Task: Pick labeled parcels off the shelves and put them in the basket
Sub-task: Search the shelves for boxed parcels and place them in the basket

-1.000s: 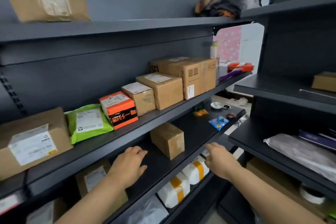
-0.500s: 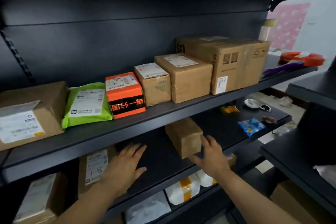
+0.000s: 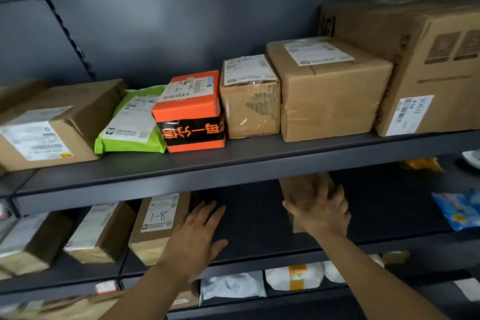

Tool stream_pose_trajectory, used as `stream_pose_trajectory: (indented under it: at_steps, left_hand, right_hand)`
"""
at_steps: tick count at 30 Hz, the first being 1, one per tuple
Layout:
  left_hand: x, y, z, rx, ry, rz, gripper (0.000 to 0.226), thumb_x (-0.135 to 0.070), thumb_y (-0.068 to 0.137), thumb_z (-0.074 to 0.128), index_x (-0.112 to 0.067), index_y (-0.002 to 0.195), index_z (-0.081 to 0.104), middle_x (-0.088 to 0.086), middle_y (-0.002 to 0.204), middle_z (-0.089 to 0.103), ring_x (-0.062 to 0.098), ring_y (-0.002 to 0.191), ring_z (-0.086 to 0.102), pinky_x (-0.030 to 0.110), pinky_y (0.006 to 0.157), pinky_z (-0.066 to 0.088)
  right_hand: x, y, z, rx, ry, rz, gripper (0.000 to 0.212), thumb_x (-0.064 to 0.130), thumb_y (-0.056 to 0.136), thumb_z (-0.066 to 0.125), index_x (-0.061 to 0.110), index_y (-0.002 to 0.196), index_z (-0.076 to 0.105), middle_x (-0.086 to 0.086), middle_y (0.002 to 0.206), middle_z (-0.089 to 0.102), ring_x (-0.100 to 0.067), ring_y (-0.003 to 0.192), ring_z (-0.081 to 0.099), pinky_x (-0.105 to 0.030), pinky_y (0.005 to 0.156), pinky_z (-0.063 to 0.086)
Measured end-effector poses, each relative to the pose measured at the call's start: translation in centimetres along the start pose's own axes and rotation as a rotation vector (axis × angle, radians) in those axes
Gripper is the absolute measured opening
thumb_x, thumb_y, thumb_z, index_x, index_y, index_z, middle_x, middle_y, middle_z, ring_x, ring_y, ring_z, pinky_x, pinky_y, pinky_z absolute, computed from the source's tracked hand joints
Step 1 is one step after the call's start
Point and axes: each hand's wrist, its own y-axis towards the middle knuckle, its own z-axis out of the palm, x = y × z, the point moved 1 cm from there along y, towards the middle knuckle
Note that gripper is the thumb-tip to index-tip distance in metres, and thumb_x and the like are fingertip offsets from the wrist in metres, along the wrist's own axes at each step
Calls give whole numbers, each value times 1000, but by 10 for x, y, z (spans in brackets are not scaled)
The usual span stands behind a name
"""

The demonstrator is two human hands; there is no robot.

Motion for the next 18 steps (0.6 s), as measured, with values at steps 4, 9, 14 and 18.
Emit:
stream_pose_trajectory:
  at_steps: [4,9,14,18]
  left_hand:
    - [4,-5,9,-5,-97,-65,67,-47,92,50,-26,149,23,-1,152,31,22,139,30,34,112,27]
    - [-2,0,13,21,-199,-124,64,-48,95,44,-26,149,19,-4,151,29,17,136,30,27,111,27]
    - [-25,16,11,23,-394,-149,61,-44,94,48,-25,148,25,-2,150,32,18,136,32,25,108,29]
    - [-31,20,22,104,-371,-140,59,-49,93,46,-27,145,30,-4,147,37,16,130,41,29,104,39]
  right_hand:
    - [-1,3,7,-84,-41,-12,102,63,64,70,15,141,23,-22,142,17,-42,122,31,-48,104,34]
    - [3,-22,19,-182,-172,-355,101,56,35,84,14,120,51,-24,119,43,-41,98,45,-50,81,48]
    - [15,-49,24,-72,-219,-733,107,67,52,77,29,140,29,-8,116,50,-28,102,50,-46,79,52]
    - [8,-41,17,83,98,-557,71,60,87,44,35,147,16,0,130,42,-17,120,39,-34,97,42]
